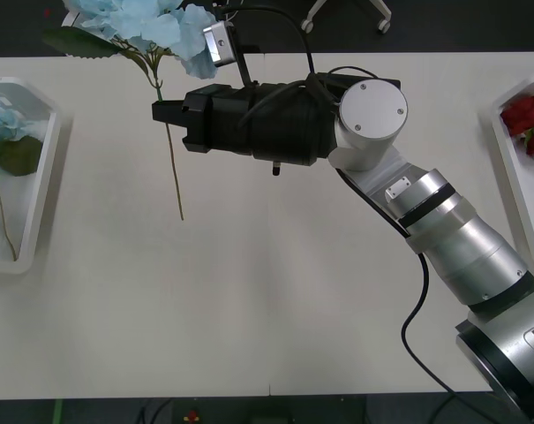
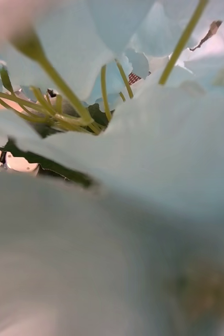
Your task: Put the red flowers into the right box and the blue flowers into the left box
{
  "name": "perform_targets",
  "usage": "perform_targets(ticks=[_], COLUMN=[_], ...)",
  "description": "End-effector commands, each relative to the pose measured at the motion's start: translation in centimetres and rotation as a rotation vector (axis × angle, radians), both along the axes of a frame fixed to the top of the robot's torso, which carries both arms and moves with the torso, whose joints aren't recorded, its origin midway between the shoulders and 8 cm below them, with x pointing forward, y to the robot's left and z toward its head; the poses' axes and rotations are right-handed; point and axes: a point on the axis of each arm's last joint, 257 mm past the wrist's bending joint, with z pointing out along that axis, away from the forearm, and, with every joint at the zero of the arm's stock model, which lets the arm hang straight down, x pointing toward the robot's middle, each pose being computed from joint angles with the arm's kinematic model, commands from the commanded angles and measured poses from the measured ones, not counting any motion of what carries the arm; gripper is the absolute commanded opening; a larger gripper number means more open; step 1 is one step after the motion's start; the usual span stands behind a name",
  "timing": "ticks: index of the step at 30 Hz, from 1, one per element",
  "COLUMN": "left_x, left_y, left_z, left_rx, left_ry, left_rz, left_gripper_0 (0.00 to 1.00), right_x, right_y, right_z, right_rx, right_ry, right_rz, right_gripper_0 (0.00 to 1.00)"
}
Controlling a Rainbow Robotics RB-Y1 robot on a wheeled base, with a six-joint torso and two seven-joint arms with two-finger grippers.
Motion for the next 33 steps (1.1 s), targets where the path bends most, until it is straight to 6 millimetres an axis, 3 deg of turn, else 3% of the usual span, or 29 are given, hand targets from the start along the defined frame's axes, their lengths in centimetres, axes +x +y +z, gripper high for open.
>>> perform_targets(ticks=[1, 10, 13, 18, 23, 29, 33], left_x=[-0.6, -7.3, -9.5, -11.6, -12.9, -12.9, -12.5], left_y=[0.1, -4.3, -7.8, -13.7, -21.0, -28.7, -32.2], left_z=[5.7, 9.8, 10.3, 8.0, 5.3, 4.6, 4.6], left_rx=[0.102, 0.168, 0.153, 0.101, 0.009, -0.166, -0.195], left_ry=[-0.045, 0.014, 0.029, 0.042, -0.049, -0.299, -0.434], left_rz=[-0.081, -0.26, -0.37, -0.545, -0.751, -0.857, -0.882], left_gripper_0=[1.0, 1.0, 1.0, 1.0, 1.0, 1.0, 1.0], right_x=[-1.6, -1.6, -1.6, -1.5, -1.6, -1.6, -1.9], right_y=[2.5, 2.5, 2.5, 2.5, 2.5, 2.5, 2.6], right_z=[3.2, 3.2, 3.1, 3.2, 3.2, 3.3, 3.2], right_rx=[0.028, 0.027, 0.027, 0.03, 0.032, 0.035, 0.035], right_ry=[-0.059, -0.058, -0.057, -0.056, -0.049, -0.037, -0.03], right_rz=[0.049, 0.049, 0.048, 0.045, 0.047, 0.048, 0.056], right_gripper_0=[0.0, 0.0, 0.0, 0.0, 0.0, 0.0, 0.0])
